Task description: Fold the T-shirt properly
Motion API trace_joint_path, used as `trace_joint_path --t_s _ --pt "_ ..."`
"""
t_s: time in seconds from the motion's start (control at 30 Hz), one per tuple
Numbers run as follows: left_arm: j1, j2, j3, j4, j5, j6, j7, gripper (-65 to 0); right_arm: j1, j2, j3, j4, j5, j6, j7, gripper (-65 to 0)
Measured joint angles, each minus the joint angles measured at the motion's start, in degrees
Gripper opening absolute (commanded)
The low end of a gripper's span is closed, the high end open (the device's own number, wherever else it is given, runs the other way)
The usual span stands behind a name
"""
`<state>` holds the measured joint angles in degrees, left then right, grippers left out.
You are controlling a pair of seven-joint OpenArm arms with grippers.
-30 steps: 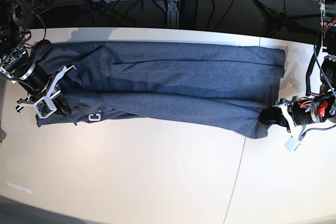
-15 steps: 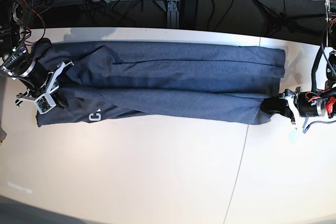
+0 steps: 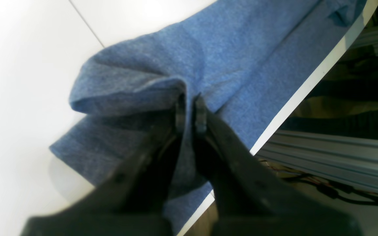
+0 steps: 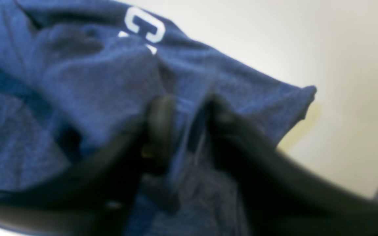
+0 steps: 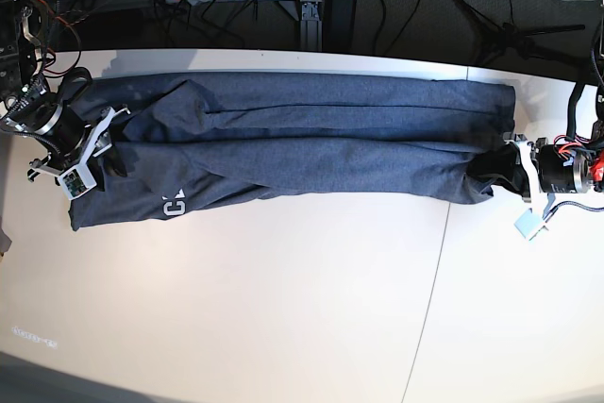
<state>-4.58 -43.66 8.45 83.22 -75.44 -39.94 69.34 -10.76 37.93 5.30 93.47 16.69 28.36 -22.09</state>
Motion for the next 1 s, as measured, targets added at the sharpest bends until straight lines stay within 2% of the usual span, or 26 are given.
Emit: trace_joint_path --t_s 0.03,0.1,0.13,0.17,0.4,0.67,0.77,0.8,0.83,0.87,0.9,0.93,1.0 --pt "-0.02 0.00 0.00 0.00 0.57 0.00 -0.57 -52.7 0.02 0.00 0.00 0.00 0.00 -0.02 0.22 -29.9" --pt "-0.02 -0.02 0.00 0.00 2.23 0.00 -1.92 -40.7 0.00 -0.02 0.00 0.00 0.02 -0.04 1.51 -28.8" --pt "-0.02 -0.02 0.00 0.00 2.51 0.00 -1.92 -36.9 0.09 -0.02 0.00 0.00 0.17 -0.04 1.66 -28.8" --pt "-0.02 0.00 0.00 0.00 2.97 0.00 -1.92 -35.8 0.15 -0.02 0.00 0.00 1.20 -0.04 1.66 -28.8" --pt "0.15 0.04 -1.64 0.02 4.42 0.00 -1.90 -35.8 2.82 -0.35 0.00 0.04 6.95 -0.04 1.46 -28.8" --pt "5.66 -0.02 -19.02 0.02 0.87 0.02 -2.51 -35.8 3.93 -3.91 0.00 0.04 8.52 -0.02 1.31 -28.8" --pt "7.85 -0.02 -21.18 0.02 -0.59 0.00 -2.21 -35.8 3.96 -5.16 0.00 0.04 8.59 -0.02 1.36 -29.1" --pt "8.68 0.00 -21.14 0.02 -0.74 0.00 -2.25 -35.8 3.96 -5.60 0.00 0.04 8.59 -0.04 1.42 -30.7" --pt "9.42 0.31 -21.11 0.02 -0.72 0.00 -2.10 -35.8 3.96 -5.79 0.00 0.04 8.59 -0.02 1.44 -36.6" --pt "10.10 0.72 -21.09 0.02 -0.76 0.00 -2.10 -35.8 3.96 -6.12 0.00 0.04 8.63 -0.04 1.25 -46.5" --pt "10.71 1.01 -21.07 0.00 -0.74 0.00 -2.27 -35.8 3.96 -6.49 0.00 0.02 8.39 -0.04 1.27 -59.3" --pt "11.04 1.44 -21.00 0.00 -0.68 0.00 -2.25 -35.7 3.96 -6.75 0.00 0.00 8.39 -0.04 1.22 -65.0" --pt "11.32 2.05 -21.00 0.00 -0.68 0.00 -2.29 -32.8 3.96 -7.52 0.00 -0.02 6.73 -0.02 1.25 -65.0"
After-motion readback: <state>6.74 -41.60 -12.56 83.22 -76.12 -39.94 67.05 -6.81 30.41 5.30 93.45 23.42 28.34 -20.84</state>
